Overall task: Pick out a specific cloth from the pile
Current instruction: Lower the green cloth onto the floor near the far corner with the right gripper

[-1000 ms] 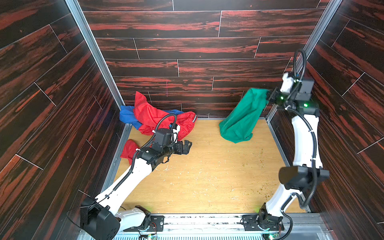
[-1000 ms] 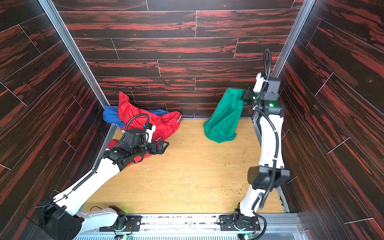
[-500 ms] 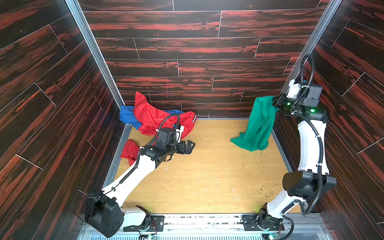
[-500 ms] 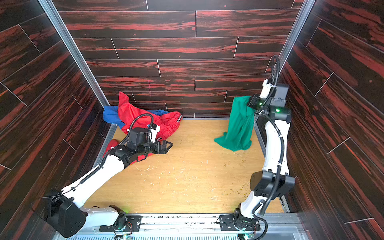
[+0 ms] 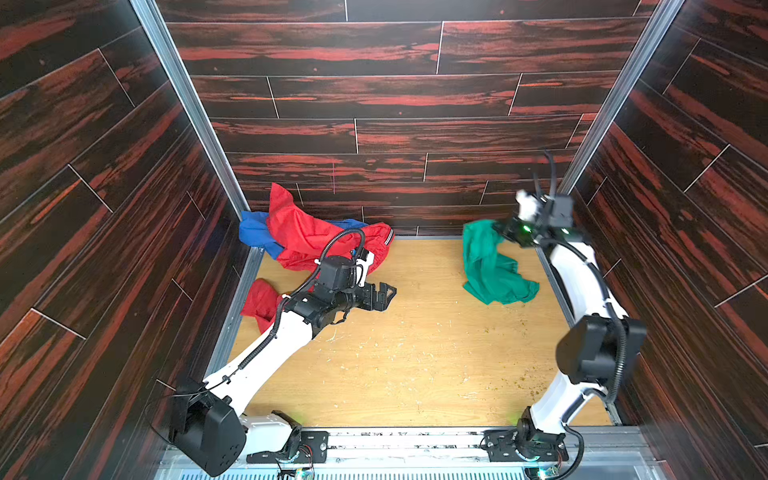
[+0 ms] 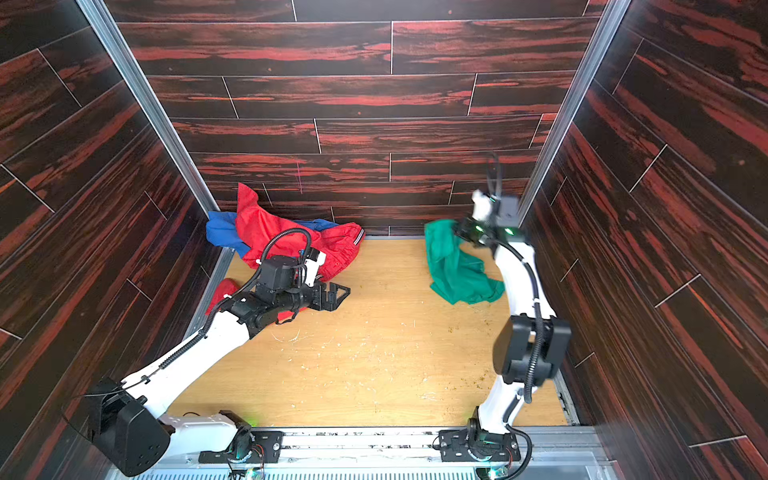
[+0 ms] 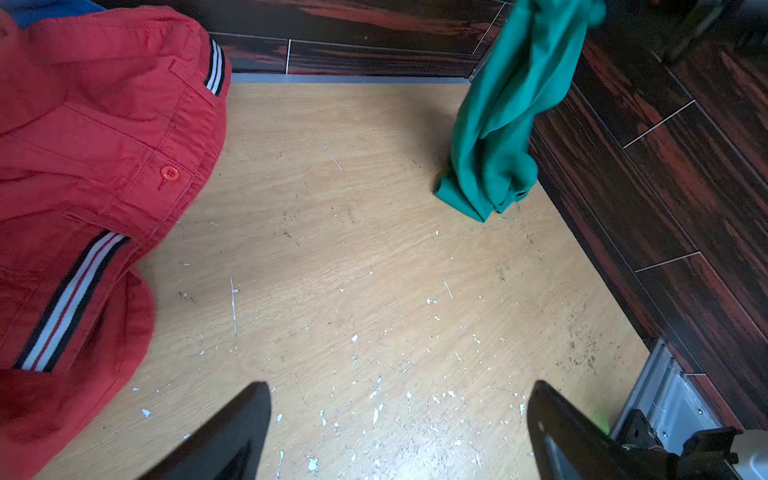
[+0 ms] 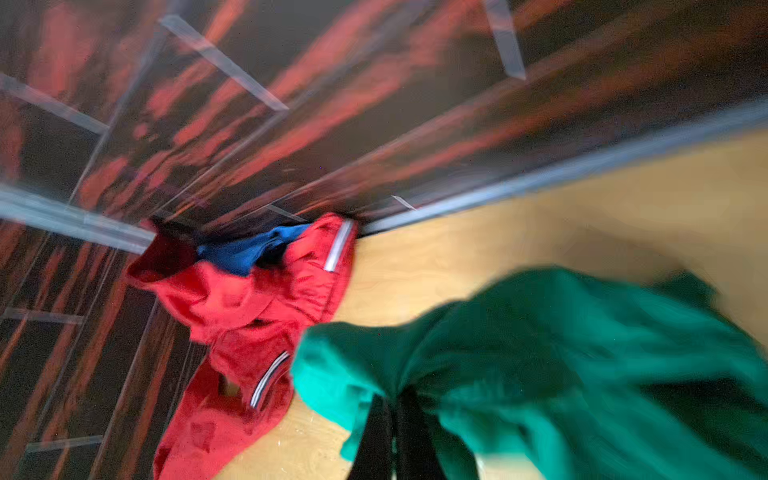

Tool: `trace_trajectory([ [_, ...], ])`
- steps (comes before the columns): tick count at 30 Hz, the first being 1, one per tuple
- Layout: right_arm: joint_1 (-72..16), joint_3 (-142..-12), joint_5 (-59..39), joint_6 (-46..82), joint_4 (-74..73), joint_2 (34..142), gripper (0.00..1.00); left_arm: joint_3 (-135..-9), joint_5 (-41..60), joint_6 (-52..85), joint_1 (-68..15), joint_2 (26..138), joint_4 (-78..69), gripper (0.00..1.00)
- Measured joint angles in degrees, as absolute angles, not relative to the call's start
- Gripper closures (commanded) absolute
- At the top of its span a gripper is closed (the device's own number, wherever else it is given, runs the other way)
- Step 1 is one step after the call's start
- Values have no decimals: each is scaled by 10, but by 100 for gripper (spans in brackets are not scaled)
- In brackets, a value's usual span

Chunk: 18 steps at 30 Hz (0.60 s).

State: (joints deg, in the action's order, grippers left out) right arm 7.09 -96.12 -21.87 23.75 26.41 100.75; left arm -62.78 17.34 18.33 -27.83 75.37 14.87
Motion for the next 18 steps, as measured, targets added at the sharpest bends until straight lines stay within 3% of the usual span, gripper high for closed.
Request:
trace_trajectory([
  [7,217,-826,-168,220,266,952,100,-628,176,182,-282,759,140,1],
  [12,202,-814,-117,192,270,948,100,-628,176,181,-288,769,140,1],
  [18,117,-833,-13,151,272,979,100,-628,197,177,-295,768,129,1],
])
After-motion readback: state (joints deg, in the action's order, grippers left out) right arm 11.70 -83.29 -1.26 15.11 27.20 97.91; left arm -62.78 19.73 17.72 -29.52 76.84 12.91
